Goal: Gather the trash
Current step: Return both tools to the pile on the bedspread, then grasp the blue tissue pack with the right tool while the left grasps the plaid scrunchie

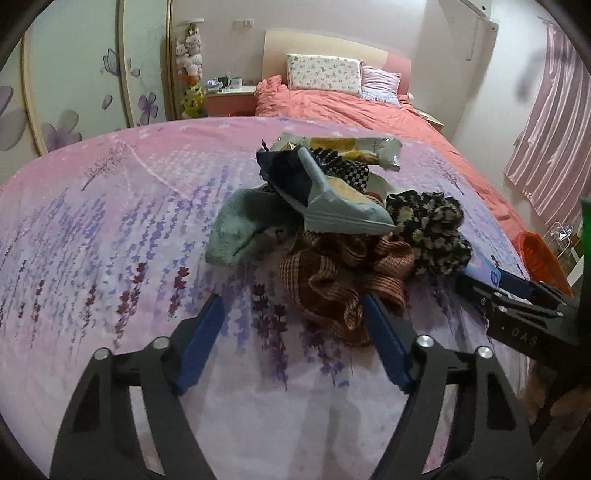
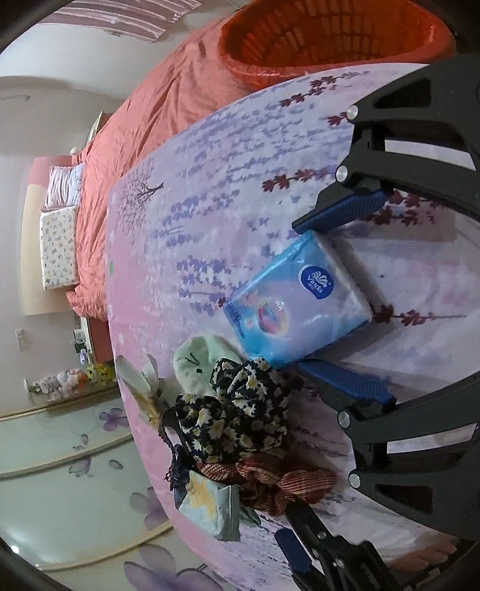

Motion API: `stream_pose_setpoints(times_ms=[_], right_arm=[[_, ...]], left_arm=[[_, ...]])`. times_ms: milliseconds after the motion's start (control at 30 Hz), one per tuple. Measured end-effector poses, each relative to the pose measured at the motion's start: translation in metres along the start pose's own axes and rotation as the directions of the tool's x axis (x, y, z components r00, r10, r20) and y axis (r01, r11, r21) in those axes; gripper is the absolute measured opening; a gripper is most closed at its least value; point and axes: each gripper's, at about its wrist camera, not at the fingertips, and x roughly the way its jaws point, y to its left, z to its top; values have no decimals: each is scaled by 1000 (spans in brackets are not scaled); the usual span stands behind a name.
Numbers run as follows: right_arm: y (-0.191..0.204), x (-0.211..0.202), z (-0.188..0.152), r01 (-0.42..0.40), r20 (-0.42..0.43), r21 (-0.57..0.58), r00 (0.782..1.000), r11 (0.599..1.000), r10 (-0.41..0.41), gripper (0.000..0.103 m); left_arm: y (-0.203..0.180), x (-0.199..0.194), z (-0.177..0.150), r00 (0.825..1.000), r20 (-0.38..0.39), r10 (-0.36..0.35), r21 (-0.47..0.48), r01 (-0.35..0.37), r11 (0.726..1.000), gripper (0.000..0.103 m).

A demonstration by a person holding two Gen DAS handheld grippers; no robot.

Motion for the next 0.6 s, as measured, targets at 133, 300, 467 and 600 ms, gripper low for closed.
stream_pose_setpoints(times_ms=[133,300,467,600], right_arm=[[0,-1,-1,-5,4,6,1000,1000,5,64],[-9,-4,-4,11,12,48,1000,999,-12,61],[-29,-14,-13,109,13,113,994,988,-112,61],[-33,-18,-20,108,7,131,994,985,-110,63]], left_arm=[[-3,14,5,999,-27,-22,-25,21,999,60],[-9,23,10,998,-36,-43,-35,42,999,33],[-3,14,3,999,-34,-5,0,5,1000,30],[16,4,-5,999,-30,36,11,-35,999,37]])
